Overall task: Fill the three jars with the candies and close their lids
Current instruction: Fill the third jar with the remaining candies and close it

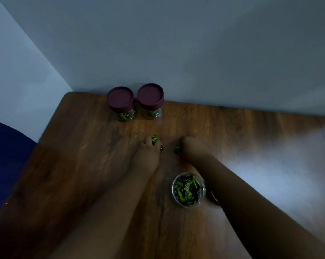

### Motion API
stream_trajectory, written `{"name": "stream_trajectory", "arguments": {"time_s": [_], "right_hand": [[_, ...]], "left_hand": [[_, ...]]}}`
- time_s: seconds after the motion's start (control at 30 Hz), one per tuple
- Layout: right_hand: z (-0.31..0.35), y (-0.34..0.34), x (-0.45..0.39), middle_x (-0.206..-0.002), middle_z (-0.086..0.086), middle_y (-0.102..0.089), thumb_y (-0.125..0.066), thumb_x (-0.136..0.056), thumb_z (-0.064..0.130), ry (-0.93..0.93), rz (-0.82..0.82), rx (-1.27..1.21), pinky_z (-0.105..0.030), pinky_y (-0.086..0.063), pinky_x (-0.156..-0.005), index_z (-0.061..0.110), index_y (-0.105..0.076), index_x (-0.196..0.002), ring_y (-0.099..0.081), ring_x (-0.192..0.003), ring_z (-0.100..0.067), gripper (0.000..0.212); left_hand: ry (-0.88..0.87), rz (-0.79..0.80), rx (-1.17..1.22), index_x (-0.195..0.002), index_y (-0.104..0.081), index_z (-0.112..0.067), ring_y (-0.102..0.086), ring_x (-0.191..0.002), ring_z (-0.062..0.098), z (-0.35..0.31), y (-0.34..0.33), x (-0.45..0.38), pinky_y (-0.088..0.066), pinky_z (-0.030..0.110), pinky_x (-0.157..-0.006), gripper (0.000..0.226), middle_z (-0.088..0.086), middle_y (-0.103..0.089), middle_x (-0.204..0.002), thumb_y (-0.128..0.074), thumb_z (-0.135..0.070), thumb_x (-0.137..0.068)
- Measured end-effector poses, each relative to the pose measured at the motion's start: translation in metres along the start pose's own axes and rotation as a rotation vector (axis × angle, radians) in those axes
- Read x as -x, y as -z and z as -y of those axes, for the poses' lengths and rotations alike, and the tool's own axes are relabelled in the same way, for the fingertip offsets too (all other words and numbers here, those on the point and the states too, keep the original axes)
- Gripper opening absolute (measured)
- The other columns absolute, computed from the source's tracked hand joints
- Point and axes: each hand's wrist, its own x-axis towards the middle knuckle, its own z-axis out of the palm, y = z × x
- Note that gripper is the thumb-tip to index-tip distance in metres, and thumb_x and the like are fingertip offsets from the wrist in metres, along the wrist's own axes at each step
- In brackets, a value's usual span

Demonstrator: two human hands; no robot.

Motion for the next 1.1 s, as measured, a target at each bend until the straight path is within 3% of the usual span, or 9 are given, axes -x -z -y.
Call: {"name": "stream_trajectory", "arguments": {"time_s": [0.1,0.27,0.4,0.57,0.67,0.73,0.87,1.0,1.1], "right_hand": [[-0.003,0.004,0.005,-0.119,-0.009,-0.063,-0.066,-0.094,0.015,-0.063,0.022,-0.085,-0.033,-0.051,-0.087,0.016,-0.064,-0.116,-0.062,-0.107,-0.023,0.022],[-0.012,0.017,0.024,-0.101,-0.007,-0.068,-0.071,-0.092,0.015,-0.168,0.007,-0.401,-0.034,-0.058,-0.071,0.014,-0.065,-0.108,-0.068,-0.083,-0.018,0.017],[-0.010,0.034,0.047,-0.095,-0.016,-0.072,-0.072,-0.089,0.003,-0.144,-0.059,-0.657,-0.049,-0.063,-0.077,0.007,-0.069,-0.097,-0.074,-0.082,-0.029,0.010],[-0.010,0.046,0.098,-0.090,-0.011,-0.073,-0.067,-0.091,-0.002,-0.067,-0.026,-0.828,-0.026,-0.062,-0.065,0.012,-0.067,-0.098,-0.075,-0.071,-0.016,0.015],[-0.016,0.043,0.128,-0.082,-0.008,-0.073,-0.065,-0.093,-0.004,-0.109,-0.079,-0.943,-0.021,-0.058,-0.058,0.011,-0.065,-0.101,-0.075,-0.065,-0.018,0.016],[-0.018,0.042,0.140,-0.078,-0.008,-0.074,-0.063,-0.093,-0.006,-0.127,-0.098,-1.014,-0.023,-0.060,-0.060,0.009,-0.065,-0.103,-0.074,-0.065,-0.017,0.018],[-0.013,0.039,0.155,-0.087,-0.020,-0.073,-0.063,-0.093,-0.006,-0.088,-0.047,-0.993,-0.034,-0.063,-0.070,0.007,-0.064,-0.105,-0.072,-0.072,-0.024,0.017],[-0.010,0.039,0.158,-0.093,-0.010,-0.074,-0.065,-0.092,-0.004,-0.027,-0.046,-0.889,-0.035,-0.063,-0.072,0.010,-0.067,-0.104,-0.074,-0.078,-0.021,0.019],[-0.011,0.042,0.159,-0.093,-0.005,-0.076,-0.067,-0.091,-0.002,-0.003,-0.031,-0.780,-0.033,-0.064,-0.071,0.011,-0.069,-0.105,-0.075,-0.077,-0.017,0.020]], "left_hand": [[0.001,0.024,-0.024,-0.129,-0.047,-0.009,-0.060,-0.110,0.032,0.003,0.005,0.004,-0.051,0.041,-0.085,0.030,0.018,-0.049,-0.132,-0.034,-0.015,-0.103],[-0.033,0.045,-0.011,-0.121,-0.052,-0.008,-0.063,-0.106,0.031,0.016,0.006,0.012,-0.050,0.039,-0.080,0.026,0.015,-0.056,-0.127,-0.034,-0.010,-0.102],[-0.027,0.064,0.035,-0.118,-0.051,-0.011,-0.061,-0.105,0.032,0.020,-0.001,0.033,-0.049,0.039,-0.078,0.023,0.015,-0.050,-0.127,-0.041,-0.004,-0.098],[0.046,0.063,0.512,-0.121,-0.047,-0.009,-0.059,-0.101,0.033,0.009,0.013,0.065,-0.046,0.037,-0.080,0.023,0.014,-0.054,-0.117,-0.049,-0.009,-0.098],[-0.107,0.081,0.859,-0.112,-0.043,-0.025,-0.054,-0.070,0.010,-0.015,0.032,0.099,-0.040,0.023,-0.059,0.013,-0.008,-0.052,-0.086,-0.049,-0.018,-0.103],[-0.185,0.088,0.921,-0.108,-0.041,-0.028,-0.048,-0.065,-0.002,-0.032,0.043,0.112,-0.035,0.009,-0.053,0.012,-0.013,-0.046,-0.081,-0.048,-0.019,-0.104],[-0.284,0.104,0.864,-0.108,-0.043,-0.018,-0.045,-0.066,0.000,-0.051,0.054,0.118,-0.034,0.013,-0.055,0.010,-0.006,-0.047,-0.088,-0.048,-0.013,-0.102],[-0.320,0.144,0.714,-0.108,-0.043,-0.016,-0.054,-0.069,0.014,-0.054,0.058,0.116,-0.042,0.032,-0.059,0.010,0.008,-0.053,-0.108,-0.050,-0.017,-0.102],[-0.296,0.135,0.712,-0.105,-0.040,-0.019,-0.063,-0.073,0.022,-0.053,0.064,0.115,-0.041,0.031,-0.057,0.010,0.007,-0.056,-0.098,-0.049,-0.023,-0.104]]}}
